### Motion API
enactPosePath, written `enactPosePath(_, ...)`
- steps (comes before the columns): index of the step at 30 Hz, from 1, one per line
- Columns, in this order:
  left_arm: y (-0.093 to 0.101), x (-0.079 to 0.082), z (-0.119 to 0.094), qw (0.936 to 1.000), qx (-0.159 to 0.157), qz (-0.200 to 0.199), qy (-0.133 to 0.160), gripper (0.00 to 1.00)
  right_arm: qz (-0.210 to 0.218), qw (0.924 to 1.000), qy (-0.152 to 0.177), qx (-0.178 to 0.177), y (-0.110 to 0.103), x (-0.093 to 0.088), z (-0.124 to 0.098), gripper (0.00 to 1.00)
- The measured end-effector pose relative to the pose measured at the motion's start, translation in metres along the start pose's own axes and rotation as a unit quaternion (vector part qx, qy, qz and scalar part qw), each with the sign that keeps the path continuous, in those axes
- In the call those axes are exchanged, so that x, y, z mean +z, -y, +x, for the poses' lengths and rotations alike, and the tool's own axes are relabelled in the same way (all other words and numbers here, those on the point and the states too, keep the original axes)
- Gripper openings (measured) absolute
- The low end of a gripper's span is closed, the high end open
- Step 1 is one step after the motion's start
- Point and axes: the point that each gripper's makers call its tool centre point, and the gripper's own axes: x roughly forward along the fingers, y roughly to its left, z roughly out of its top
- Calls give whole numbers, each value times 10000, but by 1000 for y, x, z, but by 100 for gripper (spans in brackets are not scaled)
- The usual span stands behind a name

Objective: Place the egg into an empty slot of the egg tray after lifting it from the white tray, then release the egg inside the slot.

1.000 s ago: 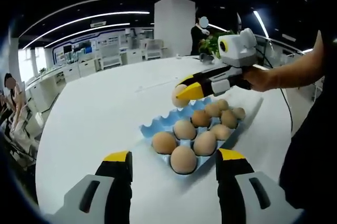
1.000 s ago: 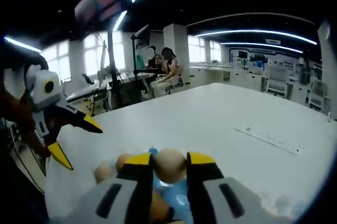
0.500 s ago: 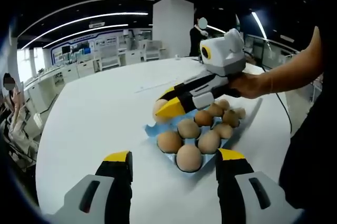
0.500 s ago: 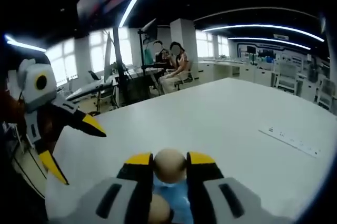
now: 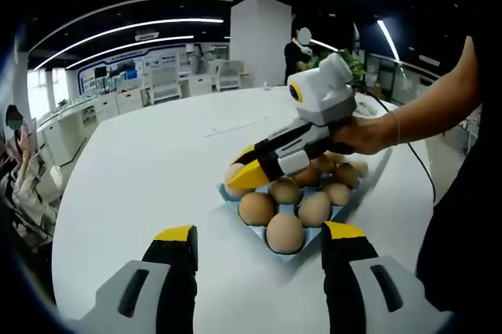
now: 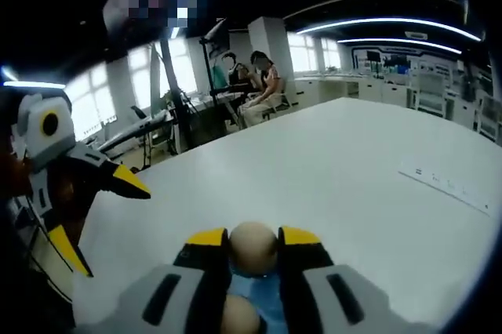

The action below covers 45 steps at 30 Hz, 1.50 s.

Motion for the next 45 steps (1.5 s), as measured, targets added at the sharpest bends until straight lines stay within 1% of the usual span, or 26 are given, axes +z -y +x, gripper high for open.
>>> enactPosePath(3,-2,0,0,10000,15,-9,-3,64,213,9997,-108,-5,2,-7,2,24)
enactPosePath(9,-4,-1,1,10000,19,-11,-30,64,252,9996,-79,34,2,-6,1,24)
enactPosePath(11,-3,-1,1,10000,15,-3,-36,64,355,9993,-92,97,1,-7,-1,23)
enactPosePath(13,-3,-1,2,10000,10,7,-40,64,258,9996,-70,80,1,-7,-1,23)
enactPosePath(24,-3,2,0,10000,54,34,-30,64,148,9998,-69,105,0,-7,-1,25)
enactPosePath(26,-2,3,0,10000,56,45,-27,64,90,9999,-89,71,1,-7,-2,25)
enactPosePath(28,-2,3,-1,10000,60,49,-19,64,128,9999,-71,73,0,-7,-5,26)
enactPosePath(30,-1,4,-1,10000,69,45,-15,64,70,9999,97,53,-1,-2,-12,27)
enactPosePath(33,2,4,0,10000,60,48,-9,64,-14,9991,403,-120,5,9,-31,27)
enactPosePath(35,5,4,1,10000,40,60,-17,64,-84,9987,434,-266,11,9,-44,26)
enactPosePath(37,7,3,3,10000,16,64,-26,64,-224,9975,443,-495,23,5,-61,26)
enactPosePath(38,9,3,4,10000,15,72,-21,64,-217,9961,501,-688,33,3,-74,26)
enactPosePath(40,12,5,5,10000,-5,70,-18,64,-78,9944,574,-884,45,0,-91,26)
enactPosePath(42,14,6,6,10000,-5,92,-15,64,-52,9897,645,-1281,66,-4,-114,26)
enactPosePath(44,15,7,6,9999,-9,107,-9,64,-190,9826,664,-1727,88,-10,-140,26)
enactPosePath(45,16,8,6,9999,-7,110,-9,64,-292,9770,643,-2014,102,-15,-155,26)
